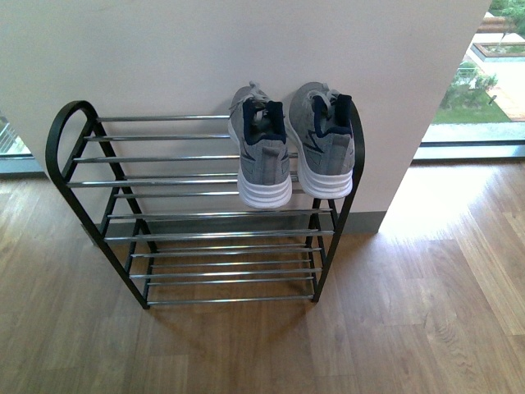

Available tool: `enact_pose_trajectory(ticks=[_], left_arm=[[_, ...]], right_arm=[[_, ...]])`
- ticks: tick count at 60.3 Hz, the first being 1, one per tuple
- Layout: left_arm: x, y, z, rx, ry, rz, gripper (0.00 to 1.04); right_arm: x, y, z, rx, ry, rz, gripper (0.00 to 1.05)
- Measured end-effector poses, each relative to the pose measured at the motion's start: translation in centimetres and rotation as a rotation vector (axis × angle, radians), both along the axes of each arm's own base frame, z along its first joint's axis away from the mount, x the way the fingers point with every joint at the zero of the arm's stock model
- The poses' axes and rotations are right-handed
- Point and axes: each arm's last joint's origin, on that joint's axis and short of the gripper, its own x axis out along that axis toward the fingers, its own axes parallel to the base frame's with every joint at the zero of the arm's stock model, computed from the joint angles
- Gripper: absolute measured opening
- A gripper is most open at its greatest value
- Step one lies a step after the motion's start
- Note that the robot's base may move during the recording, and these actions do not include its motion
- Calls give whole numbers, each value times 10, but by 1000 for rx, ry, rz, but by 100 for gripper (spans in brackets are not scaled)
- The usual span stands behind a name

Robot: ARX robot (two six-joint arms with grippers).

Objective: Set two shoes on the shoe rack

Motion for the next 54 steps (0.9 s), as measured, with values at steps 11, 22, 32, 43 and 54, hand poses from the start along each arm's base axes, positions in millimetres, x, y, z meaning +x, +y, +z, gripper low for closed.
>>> enact_pose_trajectory(ticks=[11,22,32,43,54], left_arm=[[-3,0,0,0,-1,0,1],[-10,0,-4,0,29,0,1],[-15,0,-4,0,15,1,1],[-15,0,-4,0,17,0,1],[-15,0,-4,0,17,0,23]], right_arm=[[0,0,0,0,0,0,95],[0,0,0,0,0,0,95],[0,0,0,0,0,0,95],[0,0,0,0,0,0,95],[0,0,0,0,0,0,95]])
